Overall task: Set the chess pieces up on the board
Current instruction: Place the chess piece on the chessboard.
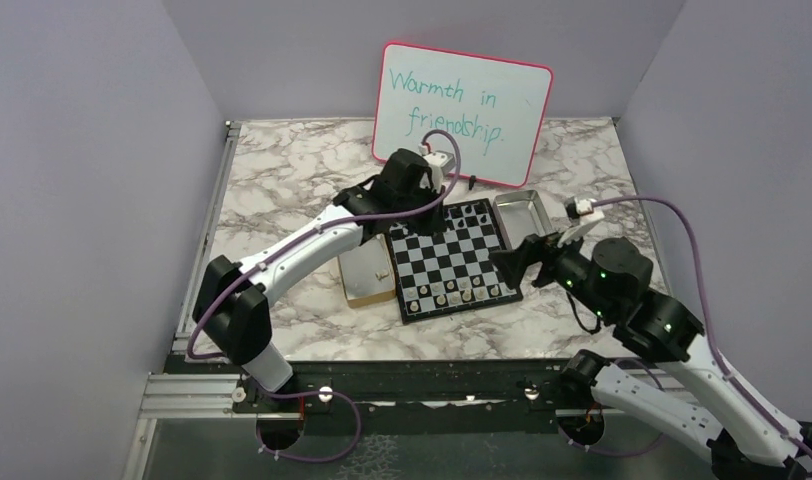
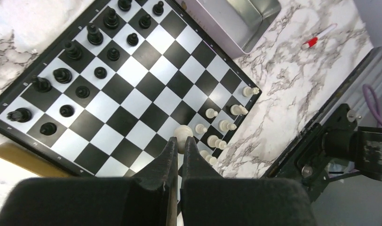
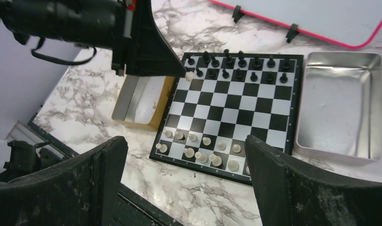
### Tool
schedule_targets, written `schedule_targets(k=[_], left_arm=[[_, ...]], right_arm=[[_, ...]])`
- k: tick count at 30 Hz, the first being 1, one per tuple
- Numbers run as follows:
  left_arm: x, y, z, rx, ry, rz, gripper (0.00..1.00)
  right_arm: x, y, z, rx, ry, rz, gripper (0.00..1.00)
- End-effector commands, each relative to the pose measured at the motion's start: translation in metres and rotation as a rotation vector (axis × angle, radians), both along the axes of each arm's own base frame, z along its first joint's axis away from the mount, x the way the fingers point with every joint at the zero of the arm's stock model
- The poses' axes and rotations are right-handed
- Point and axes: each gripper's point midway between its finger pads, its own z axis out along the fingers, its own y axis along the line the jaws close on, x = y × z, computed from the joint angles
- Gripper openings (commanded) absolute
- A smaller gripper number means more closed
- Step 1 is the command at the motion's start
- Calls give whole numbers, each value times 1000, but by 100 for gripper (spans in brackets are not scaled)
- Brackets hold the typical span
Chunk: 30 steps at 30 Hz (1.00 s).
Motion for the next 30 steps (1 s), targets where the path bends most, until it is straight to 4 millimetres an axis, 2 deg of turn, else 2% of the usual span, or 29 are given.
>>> schedule_targets(k=[1,6,9,16,21,30], left_arm=[[3,-17,-8,89,-17,35,0],[-6,-53,-30,135,7,-7,0],[-13,-76,-47,182,19,-38,0],[-26,-112,-79,277,50,-101,0],[-32,-120,-96,330,60,-116,0],[-35,-119,-118,398,75,-123,0]], right_arm=[[-11,-41,7,-24,-22,-115,100],[-26,-61,24,19,-82,-129,100],[-32,-73,26,12,-99,-152,100],[-41,-94,35,61,-139,-206,100],[-45,-104,41,80,-165,-229,100],[-49,-112,53,106,-199,-250,99]])
